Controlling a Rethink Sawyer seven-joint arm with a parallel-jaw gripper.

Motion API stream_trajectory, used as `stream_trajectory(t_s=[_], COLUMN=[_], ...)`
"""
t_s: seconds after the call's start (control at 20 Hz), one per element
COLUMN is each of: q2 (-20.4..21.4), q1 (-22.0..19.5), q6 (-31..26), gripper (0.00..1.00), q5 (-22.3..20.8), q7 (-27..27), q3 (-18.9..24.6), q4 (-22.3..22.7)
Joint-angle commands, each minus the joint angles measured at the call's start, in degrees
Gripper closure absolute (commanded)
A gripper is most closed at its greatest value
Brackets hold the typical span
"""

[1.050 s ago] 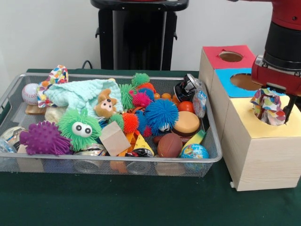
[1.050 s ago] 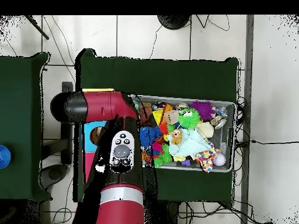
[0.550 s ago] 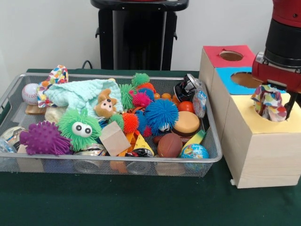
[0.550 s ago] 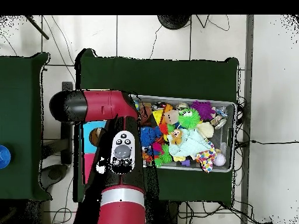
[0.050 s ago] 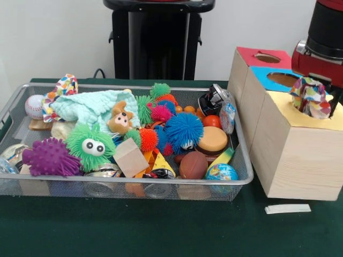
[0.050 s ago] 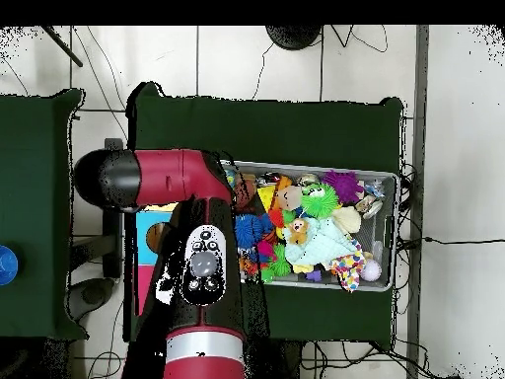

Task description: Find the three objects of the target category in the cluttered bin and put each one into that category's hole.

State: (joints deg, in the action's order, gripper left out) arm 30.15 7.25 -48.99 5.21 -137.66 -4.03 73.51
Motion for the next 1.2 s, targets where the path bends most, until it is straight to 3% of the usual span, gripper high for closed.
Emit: stream_trajectory(t_s=[0.05, 0.1, 0.15, 0.45, 0.6, 0.8, 1.2], q2=[4.2, 4.3, 4.5, 4.5, 4.1, 3.2, 1.6], q1=[-0.8, -1.3, -1.8, -2.2, -2.0, -1.2, -0.9], q6=[-10.9, -11.4, -11.9, -13.0, -10.3, -10.1, -12.3], gripper=[0.00, 0.00, 1.00, 1.00, 1.00, 1.00, 1.00], q5=[0.9, 0.8, 0.7, 0.0, 0.1, -0.3, -0.7], q7=[-3.9, -2.5, -1.0, 0.5, -0.6, -3.7, -4.9], q3=[1.6, 2.4, 3.1, 3.7, 3.7, 2.4, 2.0], q4=[2.5, 3.3, 4.1, 4.1, 4.7, 1.9, -1.7])
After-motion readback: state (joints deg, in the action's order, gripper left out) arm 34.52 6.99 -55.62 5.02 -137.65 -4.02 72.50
